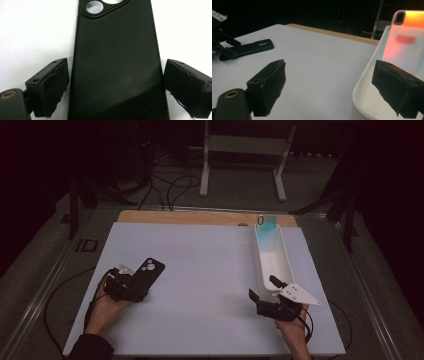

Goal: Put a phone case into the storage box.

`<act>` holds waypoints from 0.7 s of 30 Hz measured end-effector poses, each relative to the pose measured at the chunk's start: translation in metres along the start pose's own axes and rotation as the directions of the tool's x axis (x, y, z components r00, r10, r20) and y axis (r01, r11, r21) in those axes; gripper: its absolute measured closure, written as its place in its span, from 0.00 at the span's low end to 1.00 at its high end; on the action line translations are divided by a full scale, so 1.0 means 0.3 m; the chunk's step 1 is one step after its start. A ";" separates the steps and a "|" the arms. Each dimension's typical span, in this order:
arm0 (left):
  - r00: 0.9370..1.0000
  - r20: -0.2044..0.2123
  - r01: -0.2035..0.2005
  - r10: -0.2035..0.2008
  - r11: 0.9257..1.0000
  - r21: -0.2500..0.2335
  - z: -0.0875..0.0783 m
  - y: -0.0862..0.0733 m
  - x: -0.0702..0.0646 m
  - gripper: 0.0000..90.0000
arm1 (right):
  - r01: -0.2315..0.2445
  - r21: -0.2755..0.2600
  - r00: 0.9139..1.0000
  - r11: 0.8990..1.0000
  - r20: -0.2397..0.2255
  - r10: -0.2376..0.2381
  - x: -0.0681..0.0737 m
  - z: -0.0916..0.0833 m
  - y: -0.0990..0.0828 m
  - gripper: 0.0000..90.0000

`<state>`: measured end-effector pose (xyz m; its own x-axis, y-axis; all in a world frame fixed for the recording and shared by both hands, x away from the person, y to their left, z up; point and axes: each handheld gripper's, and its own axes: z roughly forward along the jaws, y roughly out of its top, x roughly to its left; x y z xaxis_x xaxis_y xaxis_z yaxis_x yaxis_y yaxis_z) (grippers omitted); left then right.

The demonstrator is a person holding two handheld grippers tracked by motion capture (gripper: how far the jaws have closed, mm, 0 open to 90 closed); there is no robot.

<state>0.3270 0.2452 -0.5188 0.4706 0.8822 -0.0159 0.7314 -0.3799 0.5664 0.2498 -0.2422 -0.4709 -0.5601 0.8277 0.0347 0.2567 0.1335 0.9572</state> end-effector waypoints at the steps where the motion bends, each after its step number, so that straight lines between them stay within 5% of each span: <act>1: 1.000 -0.001 -0.001 0.001 1.000 0.002 0.001 0.000 -0.001 0.08 | -0.001 0.000 1.000 1.000 0.000 0.001 0.000 0.000 0.000 0.13; 21: 1.000 -0.011 0.003 -0.002 0.999 0.042 -0.003 0.012 -0.014 0.15 | 0.005 -0.001 1.000 1.000 0.001 -0.005 0.007 0.003 0.002 0.13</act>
<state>0.3273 0.2404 -0.5160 0.4633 0.8861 -0.0076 0.7529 -0.3891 0.5309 0.2495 -0.2400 -0.4706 -0.5608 0.8274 0.0301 0.2534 0.1370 0.9576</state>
